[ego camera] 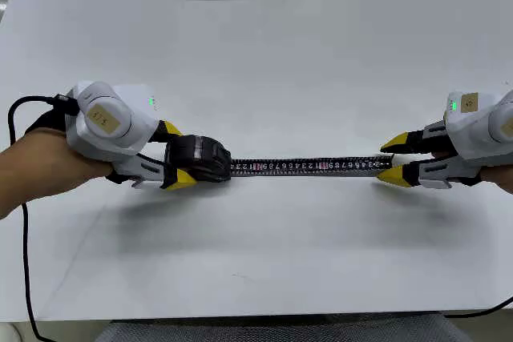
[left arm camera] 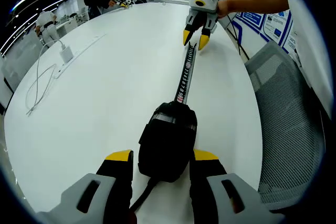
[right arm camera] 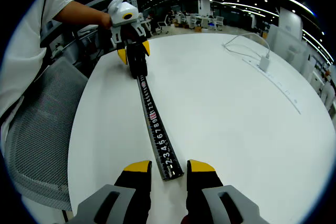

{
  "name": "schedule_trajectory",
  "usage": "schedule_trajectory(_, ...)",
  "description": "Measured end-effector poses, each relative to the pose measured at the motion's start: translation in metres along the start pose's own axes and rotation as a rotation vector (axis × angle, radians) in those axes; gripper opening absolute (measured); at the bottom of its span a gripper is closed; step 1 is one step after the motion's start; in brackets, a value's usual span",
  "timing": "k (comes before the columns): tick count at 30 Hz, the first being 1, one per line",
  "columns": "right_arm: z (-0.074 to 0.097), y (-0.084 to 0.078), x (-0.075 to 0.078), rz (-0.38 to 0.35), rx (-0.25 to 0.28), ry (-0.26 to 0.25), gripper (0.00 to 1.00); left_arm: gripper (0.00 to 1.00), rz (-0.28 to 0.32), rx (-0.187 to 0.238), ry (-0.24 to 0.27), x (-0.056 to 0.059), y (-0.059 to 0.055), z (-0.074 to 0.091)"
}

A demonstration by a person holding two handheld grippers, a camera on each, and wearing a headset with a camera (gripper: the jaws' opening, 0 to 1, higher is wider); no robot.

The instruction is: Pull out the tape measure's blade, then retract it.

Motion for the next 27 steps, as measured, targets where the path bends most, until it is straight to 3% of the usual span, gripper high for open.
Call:
schedule_trajectory(4, 0.004, 0.002, -0.002, 0.000, 0.010, -0.010, 0.24, 0.41, 0.027, 0.015, 0.013, 0.001, 0.002, 0.005)
schedule_trajectory(7, 0.007, 0.003, -0.004, -0.007, 0.024, -0.025, 0.26, 0.45, 0.062, 0.048, 0.040, 0.000, 0.003, 0.010)
schedule_trajectory(17, 0.020, 0.009, -0.012, -0.076, 0.074, -0.075, 0.41, 0.51, 0.142, 0.109, 0.122, 0.007, -0.002, 0.030)
schedule_trajectory(27, 0.031, 0.008, -0.018, -0.108, 0.101, -0.122, 0.47, 0.58, 0.178, 0.145, 0.187, 0.014, -0.003, 0.045)
Point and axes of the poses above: the centre of the closed fingertips' face, and the gripper's own axes: z roughly backward along the fingers, x roughly to its right, y roughly out of its top, the point moved 4 cm from there along z, roughly backward along the fingers, and after that the axes turned 9 degrees about -z, right-handed, at the moved point
